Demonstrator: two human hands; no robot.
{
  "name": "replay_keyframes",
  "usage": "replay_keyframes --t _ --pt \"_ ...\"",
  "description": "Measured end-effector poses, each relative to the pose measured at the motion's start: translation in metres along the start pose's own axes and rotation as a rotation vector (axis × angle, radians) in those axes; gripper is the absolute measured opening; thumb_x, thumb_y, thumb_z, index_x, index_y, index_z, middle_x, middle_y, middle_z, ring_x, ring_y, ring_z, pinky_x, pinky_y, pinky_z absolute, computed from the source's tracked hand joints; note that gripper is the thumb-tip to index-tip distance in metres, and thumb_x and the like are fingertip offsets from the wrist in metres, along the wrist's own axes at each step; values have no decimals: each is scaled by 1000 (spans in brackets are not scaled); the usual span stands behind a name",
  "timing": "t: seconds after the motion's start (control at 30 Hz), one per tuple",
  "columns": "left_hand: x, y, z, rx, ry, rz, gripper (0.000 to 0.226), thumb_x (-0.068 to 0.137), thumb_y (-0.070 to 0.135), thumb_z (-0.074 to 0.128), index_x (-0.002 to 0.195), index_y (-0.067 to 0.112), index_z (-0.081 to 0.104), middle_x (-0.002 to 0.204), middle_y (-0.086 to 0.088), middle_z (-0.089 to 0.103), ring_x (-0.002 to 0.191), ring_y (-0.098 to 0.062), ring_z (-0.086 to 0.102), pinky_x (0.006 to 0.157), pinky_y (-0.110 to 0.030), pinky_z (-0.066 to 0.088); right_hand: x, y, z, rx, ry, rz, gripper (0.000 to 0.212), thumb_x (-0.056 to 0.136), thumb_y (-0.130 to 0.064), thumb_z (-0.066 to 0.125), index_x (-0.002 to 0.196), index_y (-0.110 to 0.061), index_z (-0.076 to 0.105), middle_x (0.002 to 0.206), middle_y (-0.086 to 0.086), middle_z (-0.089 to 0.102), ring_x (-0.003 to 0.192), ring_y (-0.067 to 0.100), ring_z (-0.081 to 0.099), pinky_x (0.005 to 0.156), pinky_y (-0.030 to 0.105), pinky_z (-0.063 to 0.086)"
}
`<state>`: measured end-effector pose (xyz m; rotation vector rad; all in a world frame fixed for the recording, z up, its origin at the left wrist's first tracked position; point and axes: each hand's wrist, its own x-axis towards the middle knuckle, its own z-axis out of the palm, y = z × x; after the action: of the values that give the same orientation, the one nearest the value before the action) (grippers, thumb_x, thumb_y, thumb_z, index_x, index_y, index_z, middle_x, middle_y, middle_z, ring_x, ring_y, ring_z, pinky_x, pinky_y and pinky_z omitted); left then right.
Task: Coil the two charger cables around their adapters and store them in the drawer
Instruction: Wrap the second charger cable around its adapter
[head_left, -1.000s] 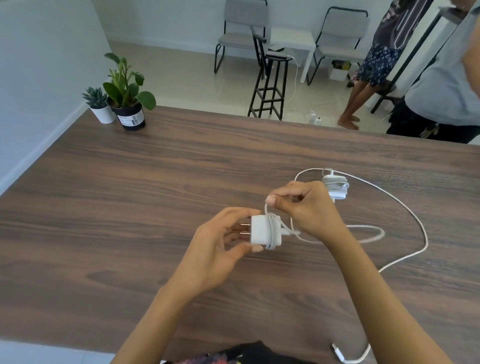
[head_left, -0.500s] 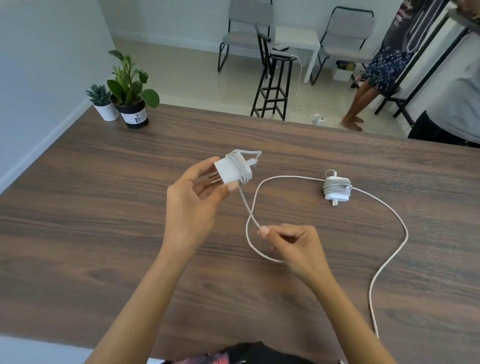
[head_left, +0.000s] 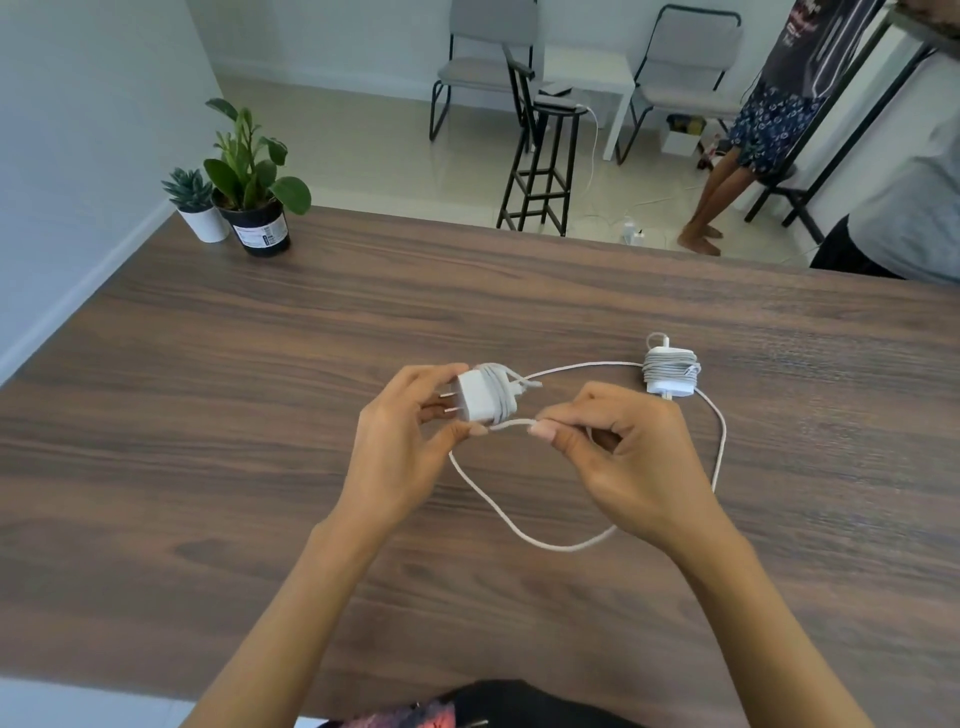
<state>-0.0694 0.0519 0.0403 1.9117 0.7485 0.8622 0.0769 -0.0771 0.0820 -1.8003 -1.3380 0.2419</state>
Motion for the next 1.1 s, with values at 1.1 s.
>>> replay_keyframes --t 1.1 --pt "0 41 1 -361 304 -179 41 78 8 73 117 10 61 98 16 67 91 7 65 77 -8 48 -8 16 48 261 -162 279 27 91 -13 59 66 -21 64 51 -10 54 51 3 48 56 22 40"
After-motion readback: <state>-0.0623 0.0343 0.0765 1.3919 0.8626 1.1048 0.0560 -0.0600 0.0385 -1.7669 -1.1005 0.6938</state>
